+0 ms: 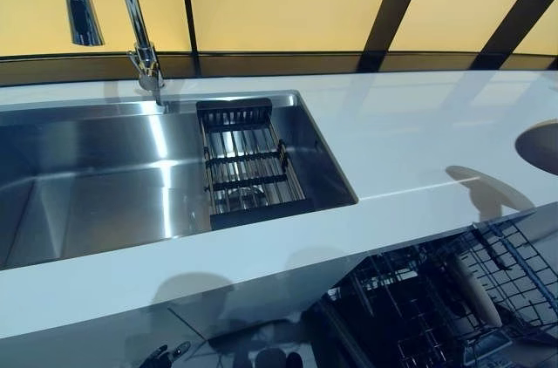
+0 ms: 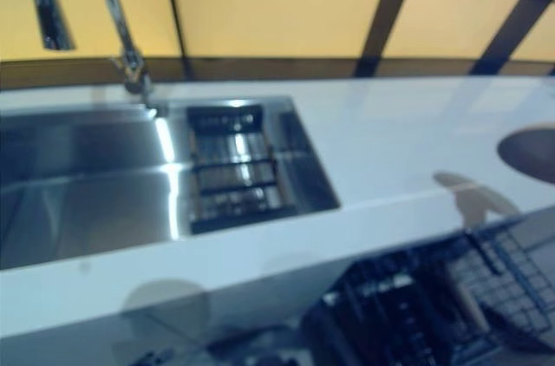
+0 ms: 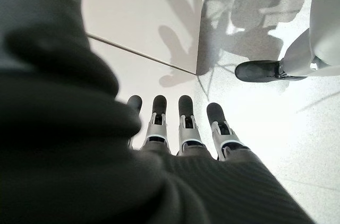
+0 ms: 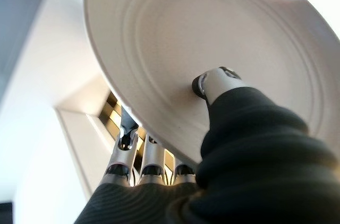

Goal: Take plates into dishwasher

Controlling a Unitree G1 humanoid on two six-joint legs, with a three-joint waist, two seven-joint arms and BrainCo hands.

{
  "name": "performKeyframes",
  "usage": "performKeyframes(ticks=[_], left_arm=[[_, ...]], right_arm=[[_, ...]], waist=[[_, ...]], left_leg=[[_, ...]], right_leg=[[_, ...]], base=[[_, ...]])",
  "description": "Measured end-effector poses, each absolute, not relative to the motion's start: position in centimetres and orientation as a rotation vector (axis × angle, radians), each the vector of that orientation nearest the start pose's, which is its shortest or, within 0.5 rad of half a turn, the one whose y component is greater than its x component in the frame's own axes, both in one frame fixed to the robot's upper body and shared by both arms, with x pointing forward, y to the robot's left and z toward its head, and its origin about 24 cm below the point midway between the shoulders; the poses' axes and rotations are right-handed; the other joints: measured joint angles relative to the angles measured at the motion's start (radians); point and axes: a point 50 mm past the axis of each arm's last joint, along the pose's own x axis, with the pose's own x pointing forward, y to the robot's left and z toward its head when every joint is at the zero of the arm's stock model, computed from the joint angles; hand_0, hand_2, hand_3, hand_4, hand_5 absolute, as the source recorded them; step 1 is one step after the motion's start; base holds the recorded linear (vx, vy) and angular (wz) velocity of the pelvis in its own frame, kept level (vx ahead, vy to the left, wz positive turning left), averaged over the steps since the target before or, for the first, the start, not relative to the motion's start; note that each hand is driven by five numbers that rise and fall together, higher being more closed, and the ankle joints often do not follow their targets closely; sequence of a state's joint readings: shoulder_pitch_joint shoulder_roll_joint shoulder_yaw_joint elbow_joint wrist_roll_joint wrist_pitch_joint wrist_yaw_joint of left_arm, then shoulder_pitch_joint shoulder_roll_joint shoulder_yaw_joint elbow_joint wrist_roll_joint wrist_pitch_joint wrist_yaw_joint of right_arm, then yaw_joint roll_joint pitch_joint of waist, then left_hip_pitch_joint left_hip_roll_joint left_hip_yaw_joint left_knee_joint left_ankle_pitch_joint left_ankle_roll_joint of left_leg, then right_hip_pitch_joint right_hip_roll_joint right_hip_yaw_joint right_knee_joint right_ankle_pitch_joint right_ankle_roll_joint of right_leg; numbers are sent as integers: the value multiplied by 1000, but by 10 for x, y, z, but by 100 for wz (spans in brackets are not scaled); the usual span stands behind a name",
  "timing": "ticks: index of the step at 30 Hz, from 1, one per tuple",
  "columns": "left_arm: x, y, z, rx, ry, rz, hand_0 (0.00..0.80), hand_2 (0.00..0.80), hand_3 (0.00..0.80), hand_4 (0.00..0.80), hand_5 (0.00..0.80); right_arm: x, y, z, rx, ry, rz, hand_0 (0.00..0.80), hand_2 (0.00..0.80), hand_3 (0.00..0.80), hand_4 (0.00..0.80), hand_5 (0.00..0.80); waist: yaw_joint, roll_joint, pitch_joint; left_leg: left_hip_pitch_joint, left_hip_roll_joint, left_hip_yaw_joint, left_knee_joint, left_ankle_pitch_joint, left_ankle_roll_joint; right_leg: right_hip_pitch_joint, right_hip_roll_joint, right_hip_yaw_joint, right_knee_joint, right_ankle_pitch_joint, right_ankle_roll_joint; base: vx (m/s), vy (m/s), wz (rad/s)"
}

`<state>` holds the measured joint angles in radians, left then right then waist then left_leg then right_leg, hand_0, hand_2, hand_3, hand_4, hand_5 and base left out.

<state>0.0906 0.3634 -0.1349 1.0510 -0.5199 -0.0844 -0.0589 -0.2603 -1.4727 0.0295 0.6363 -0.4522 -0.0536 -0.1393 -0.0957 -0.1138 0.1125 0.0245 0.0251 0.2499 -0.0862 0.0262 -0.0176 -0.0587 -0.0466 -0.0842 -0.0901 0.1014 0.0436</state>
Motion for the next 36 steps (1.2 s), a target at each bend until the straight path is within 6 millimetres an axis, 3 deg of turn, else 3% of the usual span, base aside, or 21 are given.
performKeyframes(ticks=[14,20,29,36], left_arm=[[115,273,-137,-2,1015,270,0,0,0,0,0],[115,272,-138,1,1027,264,0,0,0,0,0],[116,268,-139,24,1042,229,0,0,0,0,0],[114,266,-141,30,1052,217,0,0,0,0,0]], right_arm=[[219,-464,257,-1746,428,-610,800,800,800,800,800],[215,-470,247,-1661,514,-611,800,800,800,800,800],[210,-473,205,-1513,646,-521,800,800,800,800,800],[218,-457,176,-1319,683,-410,800,800,800,800,800]], waist=[[-32,24,36],[-63,31,42],[-64,61,52],[-82,73,57]], left_leg=[[0,5,79,0,-12,-3],[2,5,87,0,-13,-3],[5,6,104,0,-14,-4],[17,6,106,-1,-19,-1]], right_leg=[[-37,13,73,0,18,-7],[-37,13,79,0,18,-6],[-42,16,95,-1,18,-5],[-32,17,98,-1,18,-5]], base=[[-17,-38,-16],[-12,-21,-4],[-3,-7,-5],[0,0,0]])
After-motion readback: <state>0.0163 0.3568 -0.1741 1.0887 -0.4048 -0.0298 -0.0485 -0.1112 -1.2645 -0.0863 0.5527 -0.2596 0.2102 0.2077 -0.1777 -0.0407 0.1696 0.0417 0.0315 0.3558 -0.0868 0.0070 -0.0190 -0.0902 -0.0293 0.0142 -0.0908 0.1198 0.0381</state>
